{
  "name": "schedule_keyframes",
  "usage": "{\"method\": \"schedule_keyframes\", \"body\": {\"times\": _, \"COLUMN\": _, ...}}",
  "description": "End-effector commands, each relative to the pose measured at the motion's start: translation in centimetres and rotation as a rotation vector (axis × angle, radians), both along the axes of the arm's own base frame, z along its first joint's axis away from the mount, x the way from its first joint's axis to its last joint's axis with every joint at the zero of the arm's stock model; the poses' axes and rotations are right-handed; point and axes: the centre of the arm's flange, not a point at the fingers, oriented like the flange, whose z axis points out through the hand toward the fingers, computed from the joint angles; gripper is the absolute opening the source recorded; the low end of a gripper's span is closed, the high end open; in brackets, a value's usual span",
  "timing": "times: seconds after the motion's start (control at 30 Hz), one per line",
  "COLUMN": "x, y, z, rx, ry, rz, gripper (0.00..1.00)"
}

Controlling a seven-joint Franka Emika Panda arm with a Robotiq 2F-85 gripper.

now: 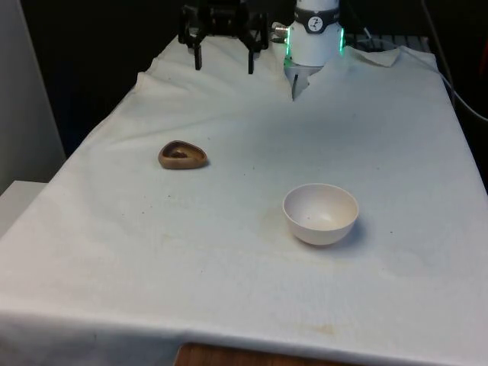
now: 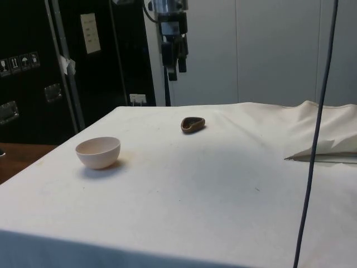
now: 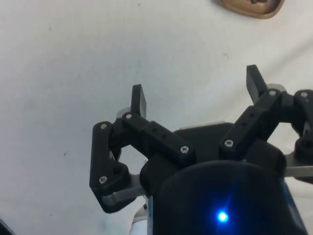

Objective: Pour the coffee beans from the cup into the bowl.

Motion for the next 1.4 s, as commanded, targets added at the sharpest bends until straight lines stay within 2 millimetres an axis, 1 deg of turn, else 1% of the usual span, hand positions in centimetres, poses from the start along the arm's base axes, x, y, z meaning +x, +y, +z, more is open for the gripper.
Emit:
{"method": "schedule_keyframes", "body": {"times": 0.0, "x": 0.1, "y": -0.4, "z": -0.3, "rx": 0.003, "ry": -0.007, "rz": 0.001, "gripper": 1.0}}
{"method": "schedule_keyframes", "body": {"times": 0.03, "x": 0.1, "y": -0.4, "z": -0.3, "rx": 0.003, "ry": -0.007, "rz": 0.001, "gripper": 1.0}}
{"method": "schedule_keyframes", "body": {"times": 0.07, "x": 0.0, "y": -1.0, "z": -0.7, "rx": 0.001, "ry": -0.006, "rz": 0.0, "gripper": 1.0}}
{"method": "schedule_keyframes", "body": {"times": 0.1, "x": 0.0, "y": -0.8, "z": -0.6, "rx": -0.005, "ry": 0.001, "rz": -0.001, "gripper": 1.0}}
{"method": "schedule_keyframes", "body": {"times": 0.27, "x": -0.1, "y": -2.8, "z": -2.1, "rx": -0.007, "ry": -0.008, "rz": -0.003, "gripper": 1.0}}
{"method": "schedule_keyframes", "body": {"times": 0.33, "x": -0.2, "y": -3.0, "z": -2.3, "rx": -0.013, "ry": -0.001, "rz": -0.005, "gripper": 1.0}}
{"method": "schedule_keyframes", "body": {"times": 0.57, "x": -0.3, "y": -5.4, "z": -4.2, "rx": -0.01, "ry": -0.013, "rz": -0.006, "gripper": 1.0}}
{"method": "schedule_keyframes", "body": {"times": 0.6, "x": -0.3, "y": -5.0, "z": -3.9, "rx": -0.018, "ry": -0.007, "rz": -0.007, "gripper": 1.0}}
{"method": "schedule_keyframes", "body": {"times": 0.63, "x": -0.3, "y": -5.7, "z": -4.4, "rx": -0.008, "ry": -0.014, "rz": -0.008, "gripper": 1.0}}
{"method": "schedule_keyframes", "body": {"times": 0.87, "x": -0.3, "y": -8.2, "z": -6.2, "rx": 0.014, "ry": -0.011, "rz": -0.013, "gripper": 1.0}}
{"method": "schedule_keyframes", "body": {"times": 0.9, "x": -0.4, "y": -7.7, "z": -5.7, "rx": 0.004, "ry": -0.006, "rz": -0.013, "gripper": 1.0}}
{"method": "schedule_keyframes", "body": {"times": 0.97, "x": -0.3, "y": -8.9, "z": -6.6, "rx": 0.018, "ry": -0.008, "rz": -0.016, "gripper": 1.0}}
{"method": "schedule_keyframes", "body": {"times": 1.13, "x": -0.1, "y": -10.3, "z": -7.6, "rx": 0.033, "ry": -0.005, "rz": -0.02, "gripper": 1.0}}
{"method": "schedule_keyframes", "body": {"times": 1.17, "x": -0.2, "y": -10.1, "z": -7.5, "rx": 0.025, "ry": -0.002, "rz": -0.022, "gripper": 1.0}}
{"method": "schedule_keyframes", "body": {"times": 1.37, "x": -0.2, "y": -12.1, "z": -8.7, "rx": 0.048, "ry": -0.004, "rz": -0.025, "gripper": 1.0}}
